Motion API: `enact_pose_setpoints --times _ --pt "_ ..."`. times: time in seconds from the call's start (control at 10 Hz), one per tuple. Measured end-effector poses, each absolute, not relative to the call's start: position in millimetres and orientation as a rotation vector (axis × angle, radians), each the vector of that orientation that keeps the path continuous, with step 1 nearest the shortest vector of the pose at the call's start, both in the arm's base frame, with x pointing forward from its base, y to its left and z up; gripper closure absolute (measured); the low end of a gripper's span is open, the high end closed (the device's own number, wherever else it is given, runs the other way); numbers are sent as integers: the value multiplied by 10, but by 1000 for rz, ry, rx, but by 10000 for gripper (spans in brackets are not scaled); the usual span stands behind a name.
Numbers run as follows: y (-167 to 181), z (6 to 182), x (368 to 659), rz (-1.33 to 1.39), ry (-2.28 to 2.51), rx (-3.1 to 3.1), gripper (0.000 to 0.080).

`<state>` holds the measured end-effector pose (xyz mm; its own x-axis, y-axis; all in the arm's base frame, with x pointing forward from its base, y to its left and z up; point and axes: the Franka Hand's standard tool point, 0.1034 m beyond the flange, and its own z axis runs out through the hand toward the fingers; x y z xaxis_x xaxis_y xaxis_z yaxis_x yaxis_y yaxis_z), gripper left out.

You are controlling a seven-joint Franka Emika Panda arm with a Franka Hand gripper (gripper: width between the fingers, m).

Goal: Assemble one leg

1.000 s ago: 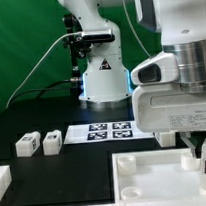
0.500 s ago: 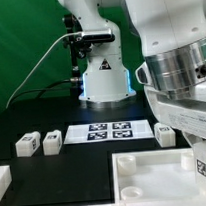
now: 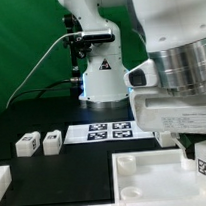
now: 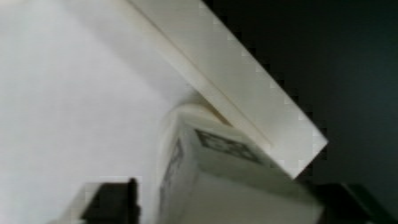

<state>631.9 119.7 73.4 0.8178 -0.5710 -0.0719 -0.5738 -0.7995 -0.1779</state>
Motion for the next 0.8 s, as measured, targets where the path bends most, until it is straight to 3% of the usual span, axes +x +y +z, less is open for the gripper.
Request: enact_pose_setpoints --times 0.1,0.2,0.6,0.8 --pt "1229 734 6315 0 721 -2872 241" --pt "1195 724 6315 -5 663 -2887 169" --pt "1162 748 6350 -87 -160 -3032 151" --pt "1156 742 6348 -82 -105 -3033 151"
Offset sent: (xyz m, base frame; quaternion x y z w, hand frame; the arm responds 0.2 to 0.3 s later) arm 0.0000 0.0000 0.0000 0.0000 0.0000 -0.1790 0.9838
